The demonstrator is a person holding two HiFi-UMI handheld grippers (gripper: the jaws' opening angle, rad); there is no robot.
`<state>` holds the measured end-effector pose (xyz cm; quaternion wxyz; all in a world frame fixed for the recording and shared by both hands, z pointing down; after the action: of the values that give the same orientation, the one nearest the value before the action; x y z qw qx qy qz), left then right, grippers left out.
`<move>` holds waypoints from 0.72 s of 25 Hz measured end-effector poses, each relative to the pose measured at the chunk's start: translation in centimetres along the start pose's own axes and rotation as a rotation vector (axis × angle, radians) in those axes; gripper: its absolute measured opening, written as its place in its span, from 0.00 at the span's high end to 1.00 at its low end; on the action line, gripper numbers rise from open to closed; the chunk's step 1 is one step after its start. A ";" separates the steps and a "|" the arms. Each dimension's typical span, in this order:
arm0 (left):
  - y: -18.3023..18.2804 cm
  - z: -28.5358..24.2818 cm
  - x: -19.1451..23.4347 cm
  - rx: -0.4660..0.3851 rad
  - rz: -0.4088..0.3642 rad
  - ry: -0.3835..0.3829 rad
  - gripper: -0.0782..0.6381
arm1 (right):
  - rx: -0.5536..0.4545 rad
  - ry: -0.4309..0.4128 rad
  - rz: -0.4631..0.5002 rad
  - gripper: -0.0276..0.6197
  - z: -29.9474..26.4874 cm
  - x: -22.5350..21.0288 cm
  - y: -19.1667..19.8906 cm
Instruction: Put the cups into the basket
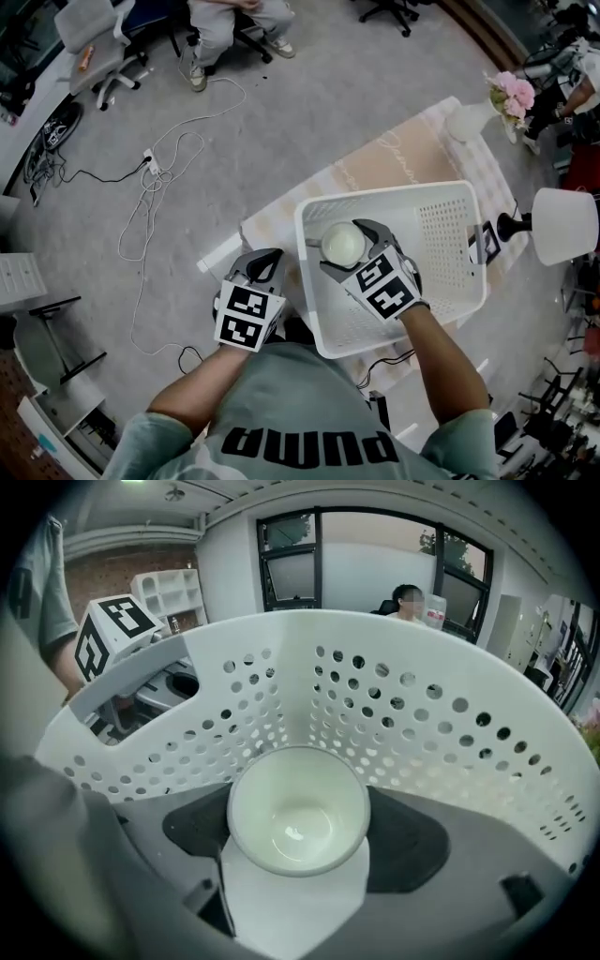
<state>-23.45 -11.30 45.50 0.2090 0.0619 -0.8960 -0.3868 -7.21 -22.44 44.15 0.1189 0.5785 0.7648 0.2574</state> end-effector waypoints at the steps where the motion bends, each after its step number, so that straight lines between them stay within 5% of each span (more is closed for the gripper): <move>1: 0.3 -0.1 0.0 0.008 0.005 0.002 0.88 | 0.009 0.002 -0.001 0.34 -0.3 -0.1 0.2; 18: 1.0 -1.5 0.8 0.050 0.008 0.063 0.88 | 0.115 0.036 -0.030 0.34 -2.8 -0.2 1.5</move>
<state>-23.50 -11.80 47.43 0.2370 0.0754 -0.8986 -0.3614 -7.27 -23.06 47.29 0.0755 0.5681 0.7890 0.2216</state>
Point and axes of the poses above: the fingertips, and each gripper's own axes: z backward along the fingers, x to its left, y out of its underside, the point moved 10 cm from there along z, backward along the fingers, and after that the axes turned 9 degrees about y, right-handed, at the moved point
